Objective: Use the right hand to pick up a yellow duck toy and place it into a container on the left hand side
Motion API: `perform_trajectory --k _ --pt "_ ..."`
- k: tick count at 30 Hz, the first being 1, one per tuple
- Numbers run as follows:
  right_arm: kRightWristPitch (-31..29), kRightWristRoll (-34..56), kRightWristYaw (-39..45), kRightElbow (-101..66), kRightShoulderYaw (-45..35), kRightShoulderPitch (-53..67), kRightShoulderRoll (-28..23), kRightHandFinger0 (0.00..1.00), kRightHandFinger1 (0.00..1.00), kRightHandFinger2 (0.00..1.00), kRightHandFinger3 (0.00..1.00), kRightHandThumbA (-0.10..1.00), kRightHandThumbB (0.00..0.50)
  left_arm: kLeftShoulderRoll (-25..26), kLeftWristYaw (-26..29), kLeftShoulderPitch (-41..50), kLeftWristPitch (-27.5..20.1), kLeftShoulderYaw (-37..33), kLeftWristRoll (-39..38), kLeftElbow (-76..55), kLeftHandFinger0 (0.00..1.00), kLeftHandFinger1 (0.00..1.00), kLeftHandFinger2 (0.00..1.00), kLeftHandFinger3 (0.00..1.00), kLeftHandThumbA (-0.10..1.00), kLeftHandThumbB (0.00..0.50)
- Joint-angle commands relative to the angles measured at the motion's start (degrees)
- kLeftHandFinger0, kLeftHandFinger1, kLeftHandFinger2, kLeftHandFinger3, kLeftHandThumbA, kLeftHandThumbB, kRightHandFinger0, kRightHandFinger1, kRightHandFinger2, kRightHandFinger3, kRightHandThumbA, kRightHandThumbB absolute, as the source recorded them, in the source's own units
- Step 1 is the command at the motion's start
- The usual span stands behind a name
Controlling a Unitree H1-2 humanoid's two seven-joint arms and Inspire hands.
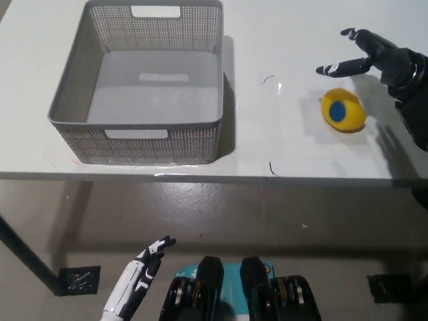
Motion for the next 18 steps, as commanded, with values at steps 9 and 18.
perform_trajectory --k 9,18 --pt "-1.45 -2.08 5.63 4.27 2.33 -4.41 -0.37 1.0 1.0 1.0 1.0 0.89 0.5 1.43 -0.42 1.01 -1.03 -0.29 1.51 -2.74 1.0 1.0 1.0 1.0 1.0 0.278" --pt "-1.96 -2.05 9.27 6.1 2.95 -4.43 -0.82 1.0 1.0 1.0 1.0 0.88 0.5 1.85 -0.73 0.49 -1.07 -0.18 1.4 -2.66 1.0 1.0 1.0 1.0 1.0 0.292"
